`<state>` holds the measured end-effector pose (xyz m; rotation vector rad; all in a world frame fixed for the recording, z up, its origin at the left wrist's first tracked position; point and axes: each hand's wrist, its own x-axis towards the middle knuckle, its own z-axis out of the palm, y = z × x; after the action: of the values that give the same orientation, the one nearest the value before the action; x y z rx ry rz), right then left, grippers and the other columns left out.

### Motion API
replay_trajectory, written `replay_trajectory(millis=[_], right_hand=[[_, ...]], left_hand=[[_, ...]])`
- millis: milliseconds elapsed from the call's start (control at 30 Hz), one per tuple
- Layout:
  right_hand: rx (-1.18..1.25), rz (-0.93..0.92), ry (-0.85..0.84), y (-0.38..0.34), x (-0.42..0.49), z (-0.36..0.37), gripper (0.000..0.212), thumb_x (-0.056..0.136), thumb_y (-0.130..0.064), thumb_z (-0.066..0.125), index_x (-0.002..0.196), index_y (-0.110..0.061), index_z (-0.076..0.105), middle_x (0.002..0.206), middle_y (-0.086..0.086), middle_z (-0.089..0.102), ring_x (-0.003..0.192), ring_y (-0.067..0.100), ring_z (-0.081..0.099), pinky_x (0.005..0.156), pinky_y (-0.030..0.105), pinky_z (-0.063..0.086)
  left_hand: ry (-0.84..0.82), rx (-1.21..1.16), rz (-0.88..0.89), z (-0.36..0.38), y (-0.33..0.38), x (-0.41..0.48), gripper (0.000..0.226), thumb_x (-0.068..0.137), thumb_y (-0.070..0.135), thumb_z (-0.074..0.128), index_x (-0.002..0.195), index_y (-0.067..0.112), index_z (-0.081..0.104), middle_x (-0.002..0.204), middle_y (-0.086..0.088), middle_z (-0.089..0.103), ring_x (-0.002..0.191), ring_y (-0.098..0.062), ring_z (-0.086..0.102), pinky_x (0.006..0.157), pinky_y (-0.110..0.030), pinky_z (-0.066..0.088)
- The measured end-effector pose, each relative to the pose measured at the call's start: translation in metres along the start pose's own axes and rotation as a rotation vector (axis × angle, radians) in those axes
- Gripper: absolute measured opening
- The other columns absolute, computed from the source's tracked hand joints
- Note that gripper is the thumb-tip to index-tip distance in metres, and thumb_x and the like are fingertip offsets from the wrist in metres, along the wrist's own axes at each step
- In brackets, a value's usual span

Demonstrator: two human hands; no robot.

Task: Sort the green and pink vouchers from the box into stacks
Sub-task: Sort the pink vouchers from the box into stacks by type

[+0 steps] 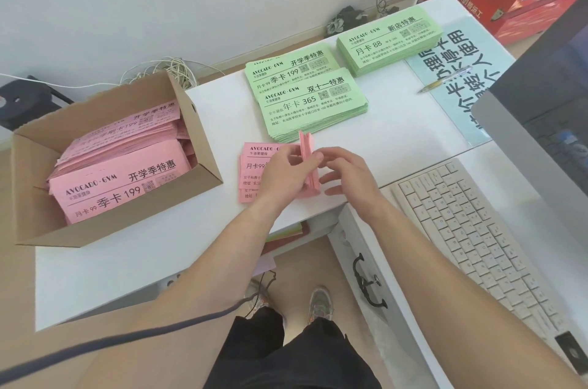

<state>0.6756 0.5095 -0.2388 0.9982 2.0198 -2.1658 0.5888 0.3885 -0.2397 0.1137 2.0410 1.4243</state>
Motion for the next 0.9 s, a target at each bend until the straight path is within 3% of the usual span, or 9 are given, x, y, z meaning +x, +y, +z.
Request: replay_trajectory(millis=[133, 233, 300, 467, 600, 733, 800, 900], right_hand=[[-0.030, 0.002, -0.034, 0.002, 0.002, 0.000, 0.039, 0.094, -0.006, 0.045, 0.111, -0.025, 0.075, 0.112, 0.003, 0.068, 0.088, 0.015, 0.067, 0.077, 0.033, 0.057], [-0.008, 0.011, -0.028, 0.002, 0.005, 0.001, 0.036, 0.095, -0.004, 0.046, 0.114, -0.019, 0.072, 0.107, 0.003, 0.068, 0.083, 0.016, 0.069, 0.081, 0.038, 0.058], [-0.001, 0.003, -0.027, 0.001, 0.007, 0.002, 0.033, 0.095, -0.004, 0.047, 0.115, -0.016, 0.071, 0.102, 0.001, 0.066, 0.080, 0.016, 0.069, 0.080, 0.038, 0.059], [-0.018, 0.009, -0.017, 0.002, 0.010, 0.005, 0.027, 0.097, -0.007, 0.050, 0.114, -0.017, 0.068, 0.105, 0.002, 0.064, 0.077, 0.016, 0.068, 0.079, 0.038, 0.062], [-0.006, 0.087, 0.053, 0.002, 0.008, -0.001, 0.024, 0.100, -0.023, 0.050, 0.112, -0.014, 0.068, 0.108, 0.009, 0.073, 0.089, 0.027, 0.074, 0.083, 0.048, 0.062], [-0.117, 0.142, 0.178, 0.011, 0.010, -0.020, 0.045, 0.089, -0.045, 0.042, 0.097, -0.013, 0.073, 0.092, 0.002, 0.078, 0.091, 0.027, 0.074, 0.090, 0.053, 0.058], [-0.141, 0.147, 0.202, 0.015, 0.011, -0.027, 0.041, 0.084, -0.038, 0.044, 0.090, -0.005, 0.068, 0.086, 0.006, 0.078, 0.084, 0.029, 0.076, 0.084, 0.055, 0.060], [-0.094, 0.163, 0.227, 0.008, 0.002, -0.027, 0.021, 0.097, -0.018, 0.044, 0.086, -0.011, 0.062, 0.091, 0.012, 0.076, 0.078, 0.027, 0.077, 0.075, 0.044, 0.063]], left_hand=[[0.038, 0.106, 0.065, -0.008, -0.004, 0.007, 0.012, 0.097, 0.028, 0.060, 0.103, 0.025, 0.070, 0.094, 0.001, 0.075, 0.093, -0.023, 0.070, 0.081, -0.048, 0.060], [0.038, 0.115, 0.064, -0.011, -0.010, 0.008, 0.019, 0.103, 0.020, 0.052, 0.104, 0.024, 0.070, 0.094, 0.004, 0.073, 0.090, -0.019, 0.067, 0.087, -0.042, 0.052], [0.056, 0.070, 0.027, -0.011, -0.012, 0.009, 0.021, 0.104, 0.020, 0.051, 0.106, 0.028, 0.070, 0.099, 0.003, 0.074, 0.097, -0.022, 0.068, 0.092, -0.046, 0.052], [0.047, -0.069, -0.075, -0.010, -0.018, 0.013, 0.023, 0.097, 0.028, 0.053, 0.091, 0.035, 0.074, 0.104, -0.007, 0.075, 0.107, -0.036, 0.068, 0.093, -0.061, 0.053], [0.048, -0.149, -0.105, -0.009, -0.025, 0.018, 0.022, 0.099, 0.021, 0.055, 0.094, 0.029, 0.076, 0.105, -0.008, 0.075, 0.112, -0.039, 0.066, 0.093, -0.064, 0.053], [0.074, -0.168, -0.107, -0.010, -0.027, 0.021, 0.020, 0.102, 0.017, 0.055, 0.105, 0.023, 0.074, 0.105, 0.001, 0.075, 0.111, -0.032, 0.068, 0.092, -0.061, 0.054], [0.080, -0.182, -0.107, -0.011, -0.028, 0.021, 0.020, 0.101, 0.016, 0.055, 0.104, 0.022, 0.074, 0.109, -0.002, 0.075, 0.109, -0.032, 0.069, 0.090, -0.062, 0.055], [0.067, -0.241, -0.115, -0.012, -0.024, 0.016, 0.021, 0.103, 0.014, 0.053, 0.106, 0.018, 0.074, 0.110, -0.008, 0.074, 0.106, -0.037, 0.069, 0.082, -0.065, 0.057]])
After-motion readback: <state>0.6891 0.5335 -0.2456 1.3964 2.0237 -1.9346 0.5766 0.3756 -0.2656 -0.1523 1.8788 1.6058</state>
